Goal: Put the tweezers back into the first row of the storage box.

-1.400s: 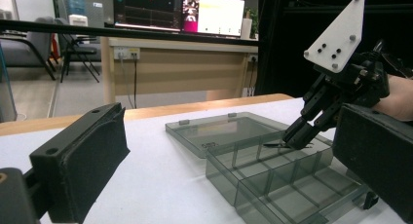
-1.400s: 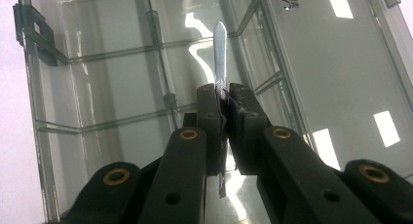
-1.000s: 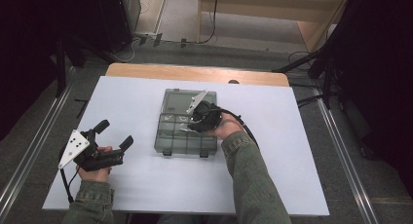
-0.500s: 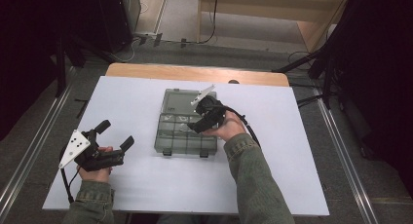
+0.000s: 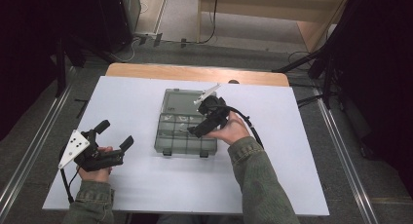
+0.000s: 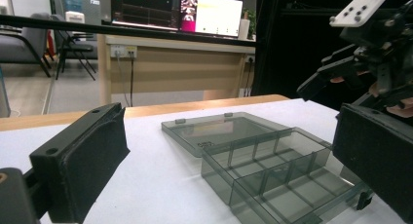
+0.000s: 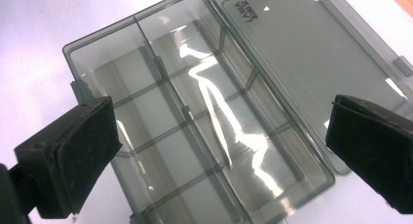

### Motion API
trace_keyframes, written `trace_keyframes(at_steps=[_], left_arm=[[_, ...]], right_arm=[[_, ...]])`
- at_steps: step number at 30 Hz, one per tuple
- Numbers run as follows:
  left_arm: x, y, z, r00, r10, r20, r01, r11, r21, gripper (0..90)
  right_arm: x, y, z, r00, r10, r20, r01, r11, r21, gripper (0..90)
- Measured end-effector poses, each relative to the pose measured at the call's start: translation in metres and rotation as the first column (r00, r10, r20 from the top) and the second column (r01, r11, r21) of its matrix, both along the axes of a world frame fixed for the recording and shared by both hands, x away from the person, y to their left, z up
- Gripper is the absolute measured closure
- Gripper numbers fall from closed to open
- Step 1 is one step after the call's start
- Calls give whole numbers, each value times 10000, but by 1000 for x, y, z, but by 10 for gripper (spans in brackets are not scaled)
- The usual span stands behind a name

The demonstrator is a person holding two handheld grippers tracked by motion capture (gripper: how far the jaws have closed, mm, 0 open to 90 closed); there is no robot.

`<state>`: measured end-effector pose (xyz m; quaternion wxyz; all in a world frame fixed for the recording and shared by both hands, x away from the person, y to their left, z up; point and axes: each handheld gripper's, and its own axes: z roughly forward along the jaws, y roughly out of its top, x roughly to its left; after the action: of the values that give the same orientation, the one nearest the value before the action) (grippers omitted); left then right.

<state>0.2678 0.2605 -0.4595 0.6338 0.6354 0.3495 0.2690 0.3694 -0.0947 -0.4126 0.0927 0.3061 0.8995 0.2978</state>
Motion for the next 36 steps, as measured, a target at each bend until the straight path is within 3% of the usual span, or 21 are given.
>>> trace_keyframes(at_steps=[2,5,8,14,19,25,36], left_arm=[[0,0,0,10000,2,0,-2,10000,2,0],[0,0,0,10000,10,0,-10,10000,-4,0],[0,0,0,10000,-5,-5,5,10000,-52,0],[2,-1,0,10000,-41,-34,41,10000,-78,0],[2,-2,-1,10000,-27,-67,26,9999,-145,0],[2,-2,-1,10000,-26,-87,25,9999,-164,0],[4,-4,-2,9998,-92,-174,89,9999,-137,0]], right_arm=[[-3,-1,2,9999,-77,104,77,10000,4,0],[-11,-8,5,9994,-296,189,288,9987,416,0],[-16,-12,5,9982,-564,210,560,9983,188,0],[-37,-22,7,9904,-1167,746,1142,9928,371,0],[-51,-38,9,9822,-1664,874,1585,9832,909,0],[-59,-49,5,9812,-1746,822,1666,9814,952,0],[-76,-79,-7,9641,-2424,1084,2304,9666,1126,0]])
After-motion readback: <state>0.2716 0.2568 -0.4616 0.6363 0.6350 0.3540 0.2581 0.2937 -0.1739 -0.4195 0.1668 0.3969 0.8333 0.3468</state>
